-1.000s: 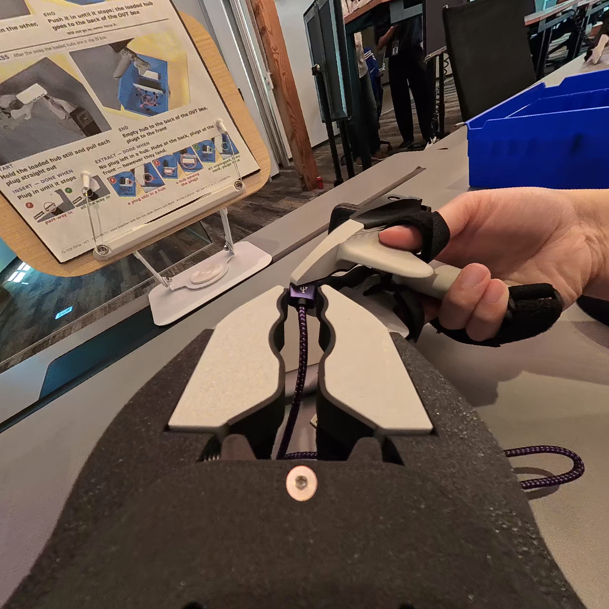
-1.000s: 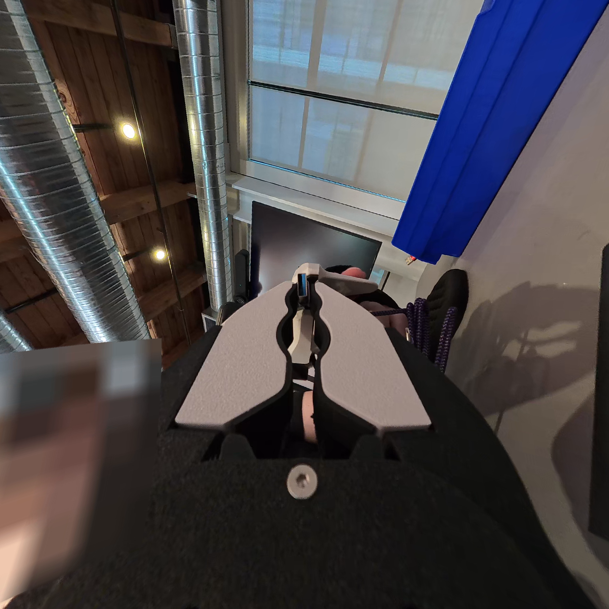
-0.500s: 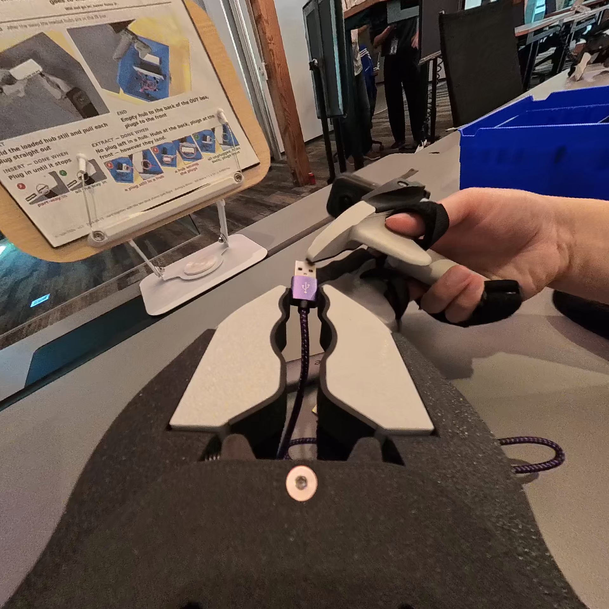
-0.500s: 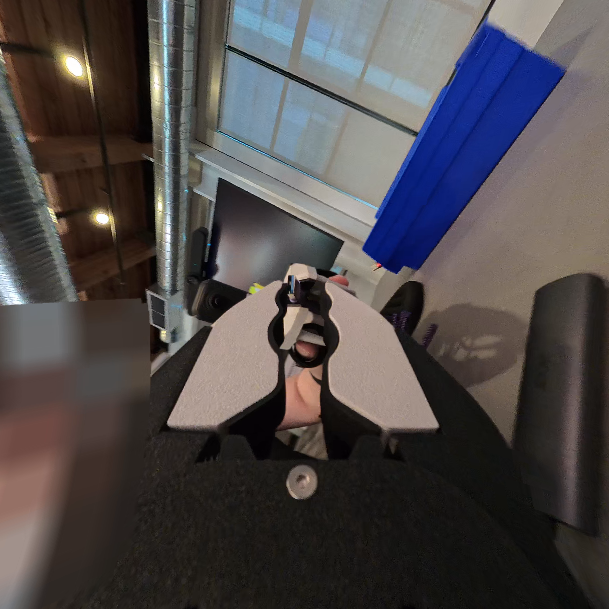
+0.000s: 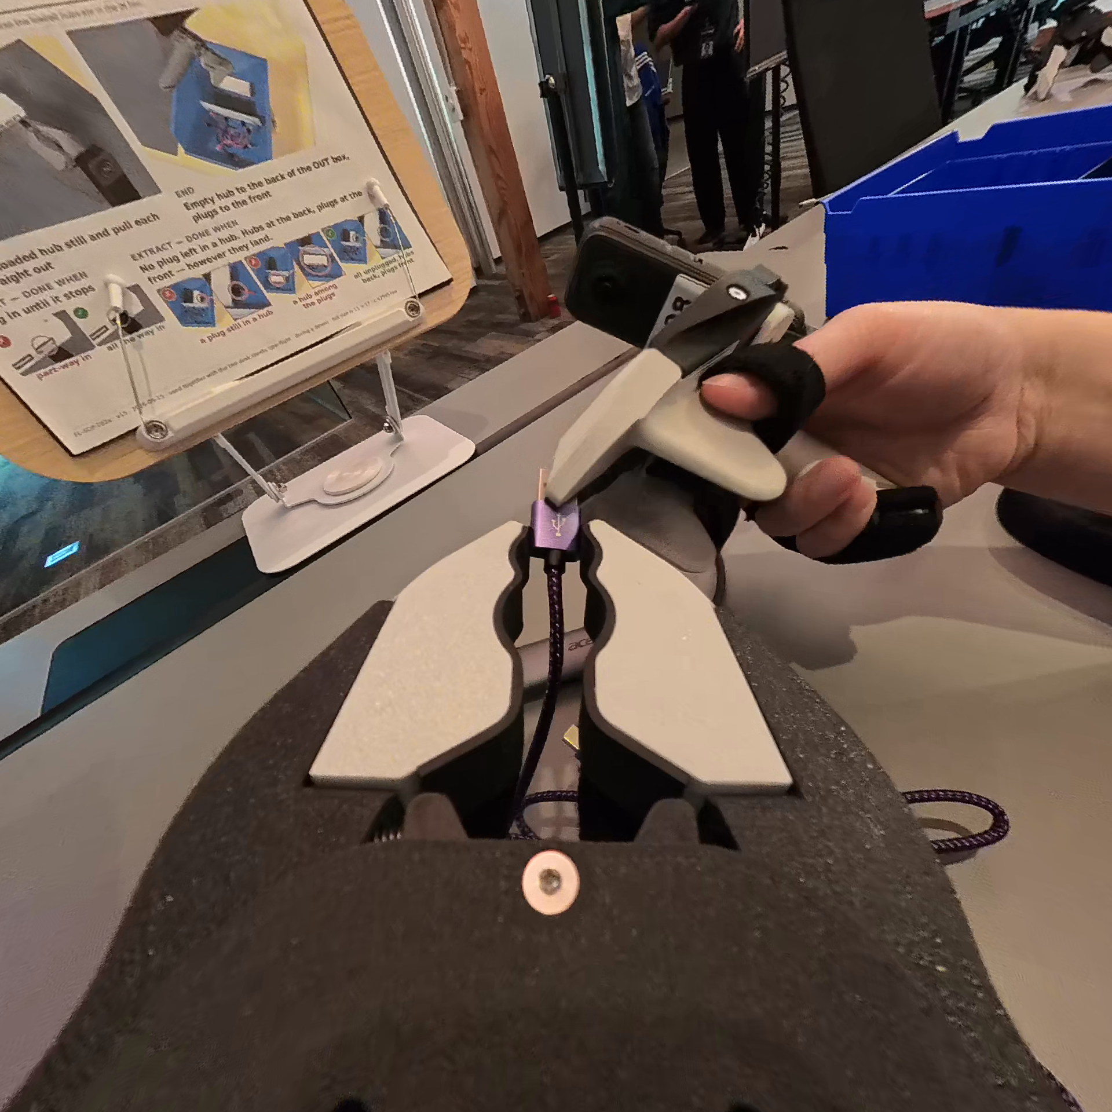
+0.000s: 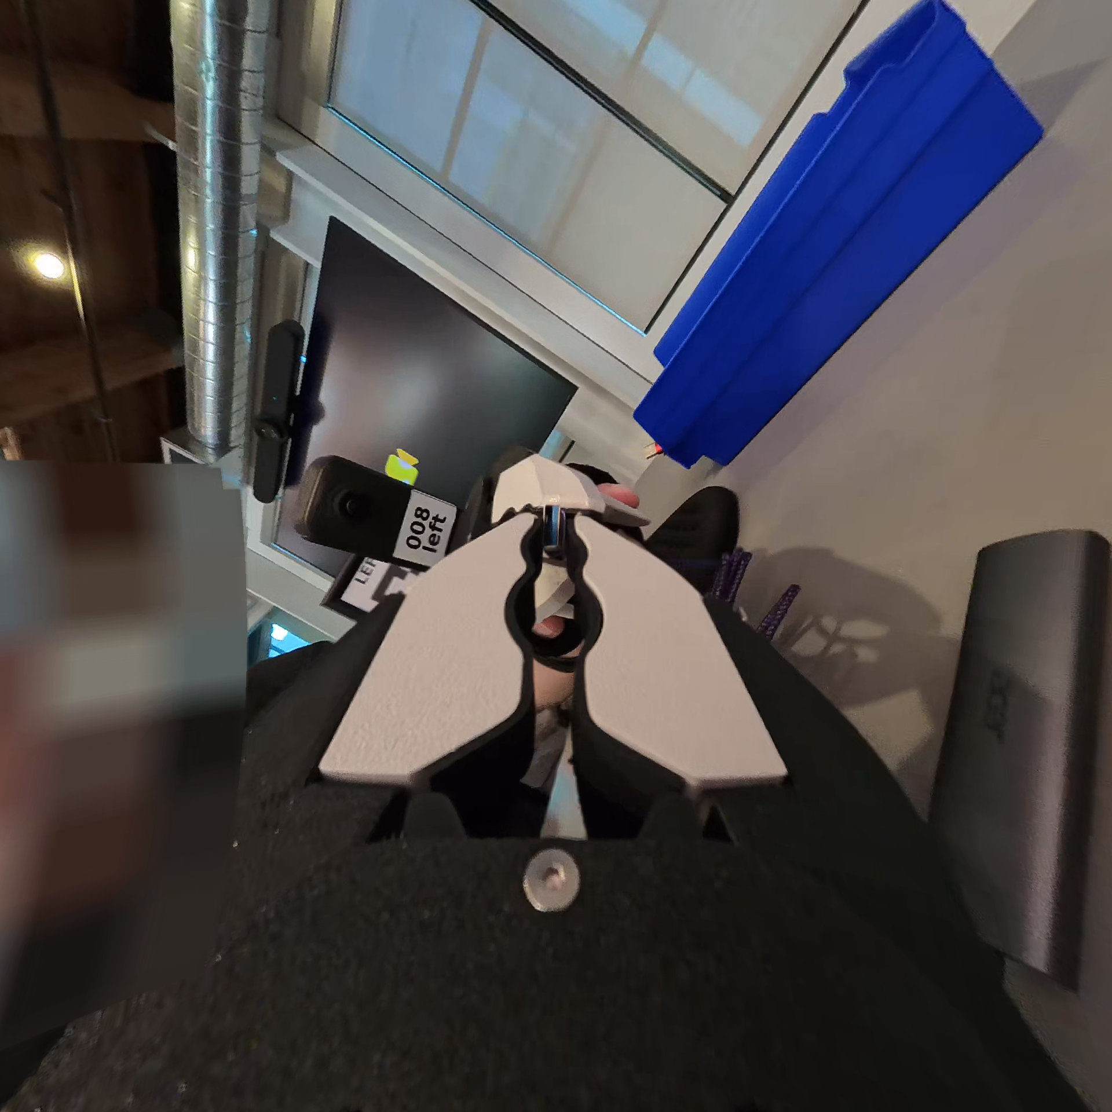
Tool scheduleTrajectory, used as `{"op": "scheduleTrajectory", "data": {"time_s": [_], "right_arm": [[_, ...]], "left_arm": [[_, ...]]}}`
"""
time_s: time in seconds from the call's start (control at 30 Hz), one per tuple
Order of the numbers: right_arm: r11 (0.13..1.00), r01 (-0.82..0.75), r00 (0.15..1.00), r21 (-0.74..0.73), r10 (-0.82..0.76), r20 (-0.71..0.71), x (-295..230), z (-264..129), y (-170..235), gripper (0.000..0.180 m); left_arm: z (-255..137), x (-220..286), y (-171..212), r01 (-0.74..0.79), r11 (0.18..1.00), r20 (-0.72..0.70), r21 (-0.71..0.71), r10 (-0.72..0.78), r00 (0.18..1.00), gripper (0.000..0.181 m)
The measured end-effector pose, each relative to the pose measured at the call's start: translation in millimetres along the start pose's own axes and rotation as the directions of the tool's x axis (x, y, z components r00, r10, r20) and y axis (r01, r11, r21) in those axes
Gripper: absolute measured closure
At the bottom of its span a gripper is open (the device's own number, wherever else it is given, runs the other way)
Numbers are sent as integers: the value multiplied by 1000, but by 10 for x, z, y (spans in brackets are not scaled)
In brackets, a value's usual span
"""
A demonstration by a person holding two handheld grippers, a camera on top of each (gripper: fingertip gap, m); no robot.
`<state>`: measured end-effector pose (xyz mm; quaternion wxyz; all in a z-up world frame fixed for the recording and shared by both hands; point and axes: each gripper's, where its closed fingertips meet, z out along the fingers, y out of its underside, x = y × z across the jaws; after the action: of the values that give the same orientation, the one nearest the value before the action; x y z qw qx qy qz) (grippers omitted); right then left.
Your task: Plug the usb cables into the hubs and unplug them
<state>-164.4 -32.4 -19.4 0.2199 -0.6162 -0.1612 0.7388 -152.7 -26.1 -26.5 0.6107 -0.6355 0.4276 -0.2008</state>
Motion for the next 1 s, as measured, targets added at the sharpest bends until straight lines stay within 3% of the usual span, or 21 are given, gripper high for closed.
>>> {"op": "scheduleTrajectory", "data": {"time_s": [0.2,0.33,0.5,0.77,1.0], "right_arm": [[991,-121,987,49,115,111,-68,-6,-30,174],[942,-312,921,121,269,280,-101,-23,-110,174],[908,-402,856,114,329,399,-181,-56,-150,174],[903,-422,830,80,350,435,-263,-3,-113,173],[904,-421,838,79,355,414,-233,-14,-107,174]], "left_arm": [[-10,8,-89,-66,996,41,57,63,997,165],[-61,-26,-185,-80,990,85,113,70,994,165],[-72,-24,-188,-87,989,74,123,79,994,166],[-86,-14,-267,-199,964,163,174,171,972,172],[-95,-19,-273,-182,965,164,189,152,975,165]]}}
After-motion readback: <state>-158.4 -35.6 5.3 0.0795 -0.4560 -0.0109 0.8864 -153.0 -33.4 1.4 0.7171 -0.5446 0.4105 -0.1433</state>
